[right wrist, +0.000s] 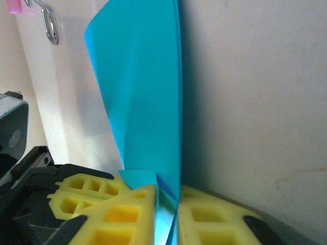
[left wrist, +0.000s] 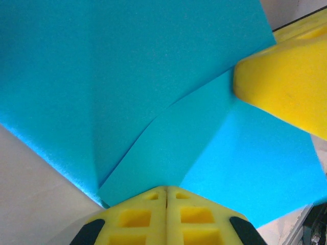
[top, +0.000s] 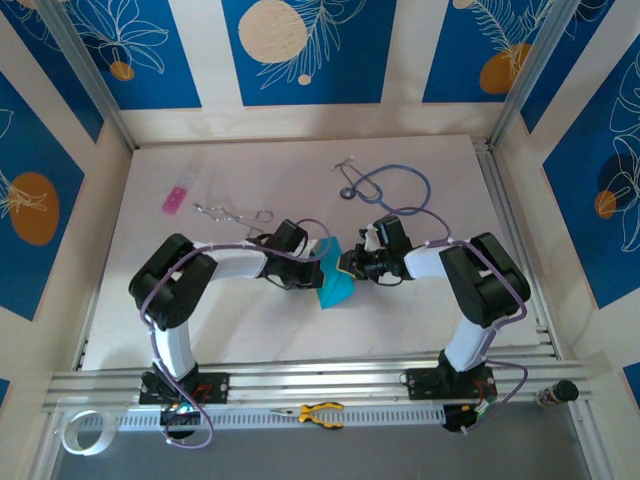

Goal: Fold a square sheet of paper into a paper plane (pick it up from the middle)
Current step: Turn over the paper at the center of the table.

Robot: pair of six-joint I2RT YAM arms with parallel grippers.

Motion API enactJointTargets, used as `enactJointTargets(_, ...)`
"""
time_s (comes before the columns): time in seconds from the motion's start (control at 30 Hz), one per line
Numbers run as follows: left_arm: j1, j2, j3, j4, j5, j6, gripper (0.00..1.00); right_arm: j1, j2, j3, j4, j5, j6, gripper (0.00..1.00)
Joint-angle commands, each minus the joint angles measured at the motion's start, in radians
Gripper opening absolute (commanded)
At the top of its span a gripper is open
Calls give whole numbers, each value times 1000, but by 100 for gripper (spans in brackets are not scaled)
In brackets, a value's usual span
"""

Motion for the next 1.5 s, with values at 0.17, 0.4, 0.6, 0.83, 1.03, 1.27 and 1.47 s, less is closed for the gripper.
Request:
enactJointTargets(0.17, 1, -96, -60, 47, -18, -58, 29, -19, -52, -30, 12, -29, -17, 6)
enactJointTargets(0.4, 2, -282, -76, -36, -201, -9, 47, -16, -216, 10, -239, 104, -118, 5)
enactJointTargets(0.6, 8, -441, -122, -79, -415, 13, 61, 30, -322, 145, -624, 355, -267, 5)
enactJointTargets(0.83, 25, -529, -174, -97, -535, 35, 73, 93, -338, 270, -871, 572, -328, 4)
enactJointTargets(1.03, 37, -584, -198, -109, -608, 38, 85, 169, -338, 348, -988, 753, -365, 5)
enactJointTargets(1.27, 54, -617, -217, -109, -637, 36, 96, 244, -291, 436, -1136, 1067, -353, 5)
enactJointTargets(1.47, 60, -678, -246, -125, -737, 12, 100, 305, -195, 512, -1244, 1243, -280, 4)
